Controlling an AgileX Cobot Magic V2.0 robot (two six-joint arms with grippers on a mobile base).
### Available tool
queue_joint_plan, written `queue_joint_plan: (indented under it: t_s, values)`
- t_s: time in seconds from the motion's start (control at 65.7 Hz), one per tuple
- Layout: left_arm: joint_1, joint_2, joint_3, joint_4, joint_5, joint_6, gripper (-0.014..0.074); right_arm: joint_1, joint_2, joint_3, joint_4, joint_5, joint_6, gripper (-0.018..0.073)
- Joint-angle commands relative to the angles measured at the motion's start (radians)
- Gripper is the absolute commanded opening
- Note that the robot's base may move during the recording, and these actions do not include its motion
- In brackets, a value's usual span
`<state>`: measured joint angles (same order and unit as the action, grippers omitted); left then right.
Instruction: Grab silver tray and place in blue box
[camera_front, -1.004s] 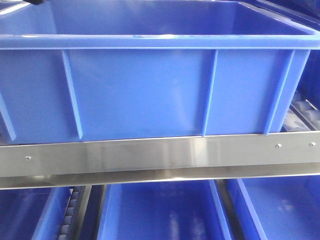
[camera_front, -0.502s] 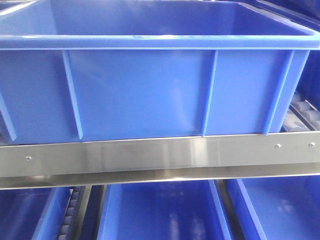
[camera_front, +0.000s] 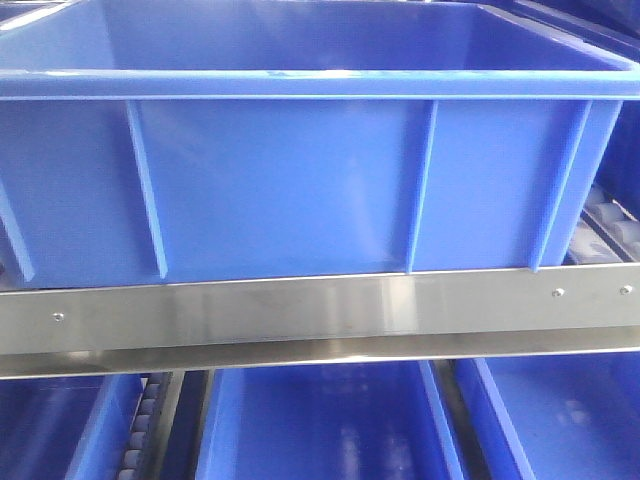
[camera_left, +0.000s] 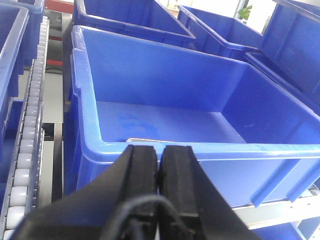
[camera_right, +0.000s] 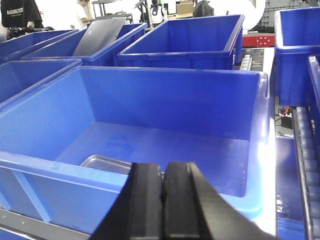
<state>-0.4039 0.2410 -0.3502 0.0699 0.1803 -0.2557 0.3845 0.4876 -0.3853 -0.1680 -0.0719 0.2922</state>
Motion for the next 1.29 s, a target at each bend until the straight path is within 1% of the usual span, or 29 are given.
queue_joint_plan:
  t_s: [0.0, 0.167, 0.259, 0.319, 0.365, 0.395, 0.441, 0.502, 0.548, 0.578, 0.654, 0.791, 0.837, 1.278]
  values:
    - [-0.007, 0.006, -0.028, 0.003, -0.079, -0.008, -0.0008, -0.002, 0.001, -0.029, -0.013, -0.077, -0.017, 0.0050]
    - [-0.007, 0.006, -0.028, 0.003, -0.079, -0.008, -0.0008, -0.002, -0.007, 0.000, -0.013, -0.076, -0.017, 0.0050]
    - [-0.007, 0.006, -0.028, 0.003, -0.079, -0.008, -0.0008, -0.016, -0.040, 0.040, -0.011, -0.065, -0.017, 0.0050]
    - [-0.007, 0.006, -0.028, 0.003, -0.079, -0.008, -0.0008, -0.051, -0.086, 0.074, 0.019, -0.053, -0.017, 0.0050]
    - [-0.007, 0.006, -0.028, 0.003, -0.079, -0.008, -0.0008, -0.099, -0.128, 0.100, 0.047, -0.028, -0.017, 0.0050]
    - [-0.007, 0.006, -0.028, 0.003, -0.079, -0.008, -0.0008, -0.131, -0.167, 0.126, 0.056, -0.002, -0.035, 0.0050]
    - [-0.007, 0.006, -0.028, 0.003, -0.079, -0.008, -0.0008, -0.173, -0.213, 0.159, 0.081, 0.013, -0.109, 0.0050]
    - [-0.007, 0.006, -0.028, 0.003, -0.079, -0.008, -0.0008, -0.223, -0.274, 0.209, 0.168, 0.010, -0.222, 0.0050]
    - [-0.007, 0.006, -0.028, 0.003, -0.079, -0.008, -0.0008, -0.255, -0.320, 0.250, 0.237, 0.000, -0.276, 0.0050]
    - [-0.007, 0.006, -0.028, 0.003, -0.079, -0.008, -0.0008, -0.269, -0.346, 0.273, 0.248, -0.005, -0.292, 0.0050]
    - [-0.007, 0.006, -0.028, 0.003, -0.079, -0.008, -0.0008, -0.289, -0.407, 0.323, 0.234, -0.015, -0.292, 0.0050]
    - [-0.007, 0.006, -0.028, 0.003, -0.079, -0.008, -0.0008, -0.289, -0.525, 0.386, 0.160, -0.042, -0.292, 0.0050]
    - [-0.007, 0.006, -0.028, 0.003, -0.079, -0.008, -0.0008, -0.289, -0.516, 0.396, 0.157, -0.066, -0.292, 0.0050]
    - [-0.007, 0.008, -0.028, 0.003, -0.079, -0.008, -0.0008, -0.289, -0.519, 0.396, 0.157, -0.059, -0.292, 0.0049]
